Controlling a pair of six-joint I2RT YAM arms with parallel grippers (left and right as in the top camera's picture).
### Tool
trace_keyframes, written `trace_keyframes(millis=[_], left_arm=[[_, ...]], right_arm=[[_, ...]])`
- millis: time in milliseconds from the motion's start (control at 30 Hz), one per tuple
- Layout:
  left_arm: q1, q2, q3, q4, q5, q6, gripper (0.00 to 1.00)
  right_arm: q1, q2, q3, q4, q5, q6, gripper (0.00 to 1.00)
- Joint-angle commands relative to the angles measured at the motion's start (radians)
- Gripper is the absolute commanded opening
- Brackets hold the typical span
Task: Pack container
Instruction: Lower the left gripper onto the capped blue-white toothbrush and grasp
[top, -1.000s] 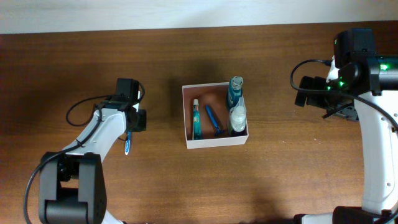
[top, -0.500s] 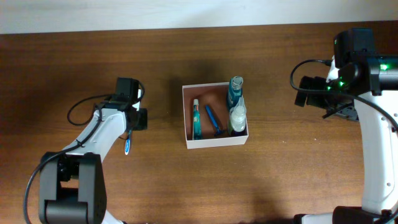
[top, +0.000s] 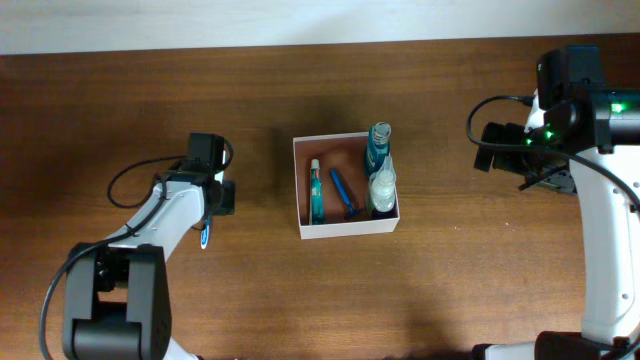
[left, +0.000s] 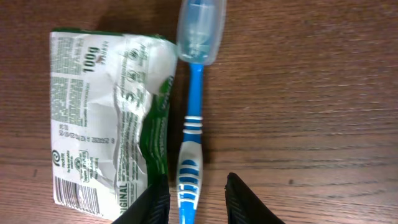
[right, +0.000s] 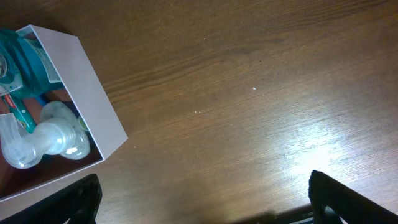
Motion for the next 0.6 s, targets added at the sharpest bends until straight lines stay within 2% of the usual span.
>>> trace_keyframes(millis=[0, 67, 267, 567], left_arm=[[0.023, -0.011, -0.006, 0.002, -0.032, 0.032, 0.3], [0.031, -0.011, -0.006, 0.002, -0.022, 0.041, 0.31], [0.048, -0.011, -0.006, 0.013, 0.132, 0.114, 0.43], [0.048, -0.011, -0.006, 0.006, 0.135, 0.114, 0.42]], right_arm=[[-0.006, -0.017, 0.013, 0.001, 0.012, 0.002, 0.98], [-0.006, -0.017, 0.013, 0.0, 0.012, 0.001, 0.99], [-0.006, -0.017, 0.013, 0.001, 0.012, 0.002, 0.99], [-0.006, -0.016, 0.013, 0.0, 0.012, 0.001, 0.98]])
